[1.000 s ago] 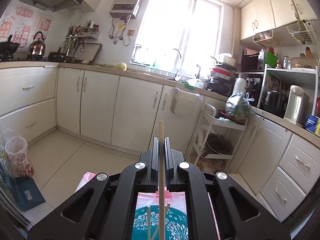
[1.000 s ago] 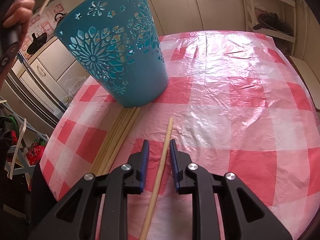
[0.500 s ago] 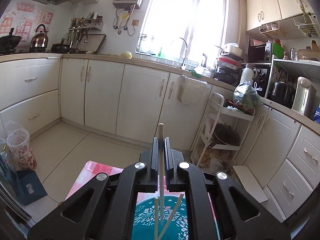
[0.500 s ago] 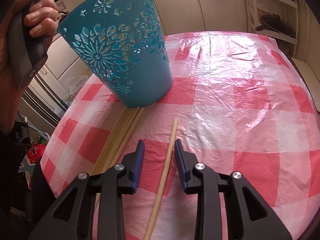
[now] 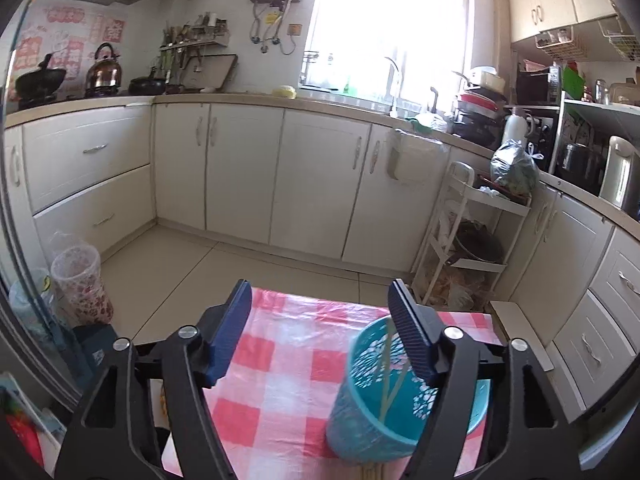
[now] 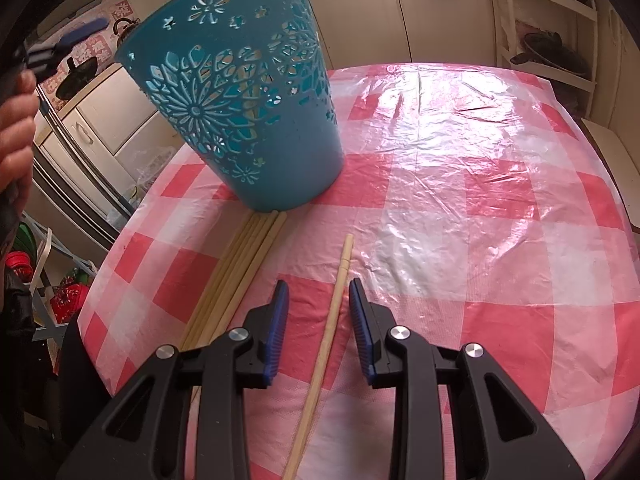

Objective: Organize utensils
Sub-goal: 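Open the left tool to drop the chopstick into the basket, then close the right tool on a loose wooden chopstick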

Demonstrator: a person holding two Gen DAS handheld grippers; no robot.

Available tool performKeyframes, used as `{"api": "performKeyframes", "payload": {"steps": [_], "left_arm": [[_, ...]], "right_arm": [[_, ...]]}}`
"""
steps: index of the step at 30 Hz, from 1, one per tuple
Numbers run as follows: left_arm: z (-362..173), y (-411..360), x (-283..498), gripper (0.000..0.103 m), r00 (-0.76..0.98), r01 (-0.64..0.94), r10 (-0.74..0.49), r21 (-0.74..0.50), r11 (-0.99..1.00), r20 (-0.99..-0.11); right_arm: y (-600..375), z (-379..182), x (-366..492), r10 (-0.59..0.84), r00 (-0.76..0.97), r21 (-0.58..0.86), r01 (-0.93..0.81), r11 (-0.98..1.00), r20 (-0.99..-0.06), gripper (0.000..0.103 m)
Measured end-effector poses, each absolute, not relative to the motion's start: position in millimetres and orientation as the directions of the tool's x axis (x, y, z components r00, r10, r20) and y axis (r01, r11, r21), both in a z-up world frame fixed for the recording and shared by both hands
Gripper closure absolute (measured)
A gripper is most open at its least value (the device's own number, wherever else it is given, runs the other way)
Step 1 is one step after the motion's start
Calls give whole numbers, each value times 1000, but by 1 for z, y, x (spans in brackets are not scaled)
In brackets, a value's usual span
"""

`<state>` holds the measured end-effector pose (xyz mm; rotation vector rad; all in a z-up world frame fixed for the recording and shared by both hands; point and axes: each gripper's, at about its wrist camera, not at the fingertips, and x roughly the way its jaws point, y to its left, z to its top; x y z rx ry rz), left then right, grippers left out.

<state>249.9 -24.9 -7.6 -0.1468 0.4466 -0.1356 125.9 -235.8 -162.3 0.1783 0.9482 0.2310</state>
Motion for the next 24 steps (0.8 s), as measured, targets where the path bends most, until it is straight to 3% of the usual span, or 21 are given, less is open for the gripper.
{"api": "performKeyframes", "payload": {"steps": [5, 9, 14, 15, 16, 20, 24], "left_arm": [[-74, 33, 240, 28, 831, -27, -98, -216, 976, -547], [-127, 53, 240, 28, 761, -69, -110, -248, 966, -640], [-160, 50, 240, 28, 719, -45, -149, -259, 965, -679], [-164, 48, 240, 28, 712, -42, -152, -257, 965, -685], [-170, 47, 240, 28, 704, -39, -153, -253, 967, -693], [-173, 44, 240, 24, 705, -24, -158, -246, 969, -691], [-176, 38, 243, 24, 688, -10, -166, -238, 971, -706]], "right_arm": [[-218, -162, 125, 151, 573, 87, -139, 987, -805, 82], [-214, -161, 127, 128, 545, 50, -156, 987, -829, 83], [-202, -160, 127, 65, 526, -40, -186, 982, -848, 82], [-199, -160, 126, 65, 527, -47, -196, 979, -848, 85], [-199, -160, 126, 70, 526, -41, -197, 980, -848, 94], [-224, -156, 121, 190, 515, 143, -130, 981, -836, 97], [-254, -126, 112, 377, 564, 393, -98, 914, -735, 97]]}}
